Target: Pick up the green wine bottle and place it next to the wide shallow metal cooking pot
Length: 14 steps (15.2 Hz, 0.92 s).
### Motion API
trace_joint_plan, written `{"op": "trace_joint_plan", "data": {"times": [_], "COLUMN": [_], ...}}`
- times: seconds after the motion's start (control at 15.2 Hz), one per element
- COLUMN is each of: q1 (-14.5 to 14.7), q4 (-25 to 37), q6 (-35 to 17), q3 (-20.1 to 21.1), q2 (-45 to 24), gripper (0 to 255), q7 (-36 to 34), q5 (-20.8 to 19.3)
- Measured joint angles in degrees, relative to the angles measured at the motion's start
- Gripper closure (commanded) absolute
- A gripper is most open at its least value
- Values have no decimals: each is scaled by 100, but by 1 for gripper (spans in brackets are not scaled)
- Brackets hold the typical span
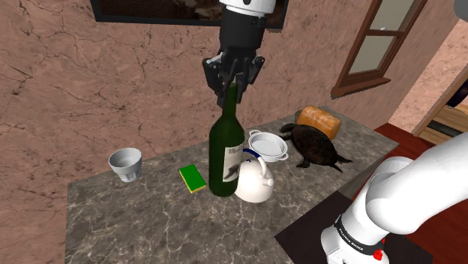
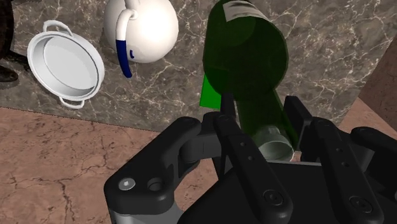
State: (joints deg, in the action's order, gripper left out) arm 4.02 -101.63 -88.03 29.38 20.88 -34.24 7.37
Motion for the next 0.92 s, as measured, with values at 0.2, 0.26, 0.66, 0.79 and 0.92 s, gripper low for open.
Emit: {"op": "trace_joint_plan", "data": {"times": [0.2,0.26,0.66,0.79,0.92], "q1": [-15,-22,-65,-78,-85], "q4": [297,394,1146,1406,1683], "q6": [223,288,783,946,1113], "q3": [11,15,70,97,140], "q2": [-80,-116,-395,-505,-627], "gripper": [255,255,255,255,255], "q7": [-31,-37,-116,-145,-192], "q5": [-34,-49,-165,-212,-265]}}
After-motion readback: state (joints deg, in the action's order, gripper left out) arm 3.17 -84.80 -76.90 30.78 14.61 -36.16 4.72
